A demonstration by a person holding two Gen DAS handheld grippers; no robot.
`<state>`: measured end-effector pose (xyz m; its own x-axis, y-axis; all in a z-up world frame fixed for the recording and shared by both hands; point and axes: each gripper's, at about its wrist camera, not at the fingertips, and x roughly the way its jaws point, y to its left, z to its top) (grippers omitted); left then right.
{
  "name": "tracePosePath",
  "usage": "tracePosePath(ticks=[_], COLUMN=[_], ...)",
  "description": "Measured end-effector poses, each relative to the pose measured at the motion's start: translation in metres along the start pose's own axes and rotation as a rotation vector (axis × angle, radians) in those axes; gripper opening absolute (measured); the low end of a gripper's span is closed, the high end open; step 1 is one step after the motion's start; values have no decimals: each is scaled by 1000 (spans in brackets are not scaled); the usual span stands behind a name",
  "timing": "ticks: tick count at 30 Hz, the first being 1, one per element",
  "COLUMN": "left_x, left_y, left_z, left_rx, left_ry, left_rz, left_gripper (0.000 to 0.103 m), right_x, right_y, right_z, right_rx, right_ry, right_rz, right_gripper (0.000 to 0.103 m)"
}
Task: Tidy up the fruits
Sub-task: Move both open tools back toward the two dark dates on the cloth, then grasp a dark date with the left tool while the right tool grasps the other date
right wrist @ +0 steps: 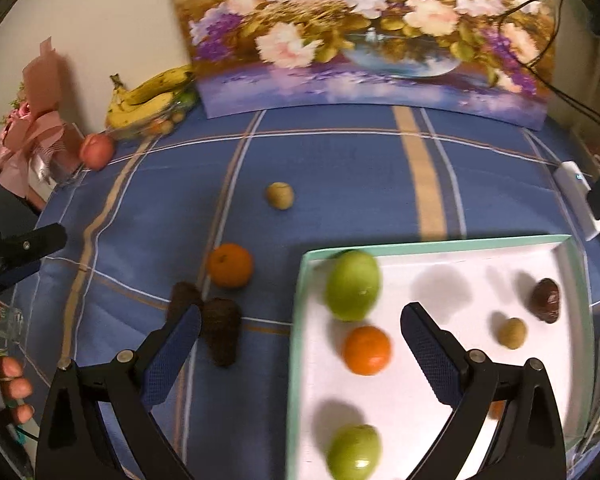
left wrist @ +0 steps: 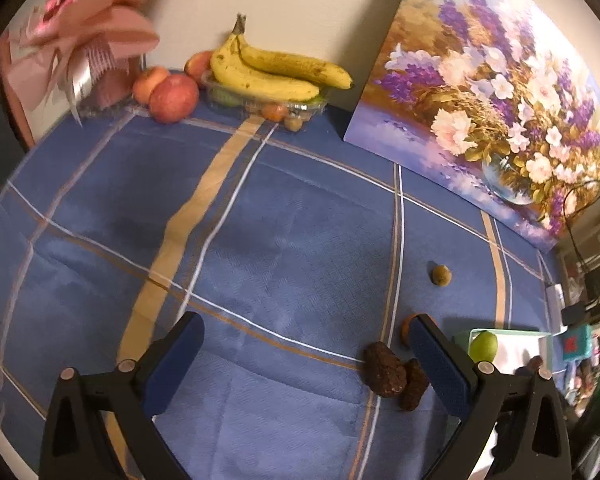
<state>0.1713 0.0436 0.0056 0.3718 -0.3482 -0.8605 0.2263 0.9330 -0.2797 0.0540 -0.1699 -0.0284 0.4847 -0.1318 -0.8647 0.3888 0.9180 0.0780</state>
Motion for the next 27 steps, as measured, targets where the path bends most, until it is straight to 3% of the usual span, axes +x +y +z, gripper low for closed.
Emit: tracePosePath(ticks=[7, 14, 26, 27], left_x=[26, 50, 72, 74], left_y=[-1, -18, -51, -52], left_z=[-9, -21, -31, -31], left_rx=[-6, -2, 25, 20], left_ry=[68, 146, 231, 237], left_rz=[41, -3, -94, -104], left_gripper=[103, 101, 66, 55], right_x=[13, 11, 4, 4], right_y=[7, -2, -18, -19], right_z=[-3, -4, -3, -3], right_rx=[-18, 5, 38, 40], right_ry=[46, 46, 45, 45], right_rz=[-25, -49, -75, -76], right_gripper=[100, 100, 100, 100])
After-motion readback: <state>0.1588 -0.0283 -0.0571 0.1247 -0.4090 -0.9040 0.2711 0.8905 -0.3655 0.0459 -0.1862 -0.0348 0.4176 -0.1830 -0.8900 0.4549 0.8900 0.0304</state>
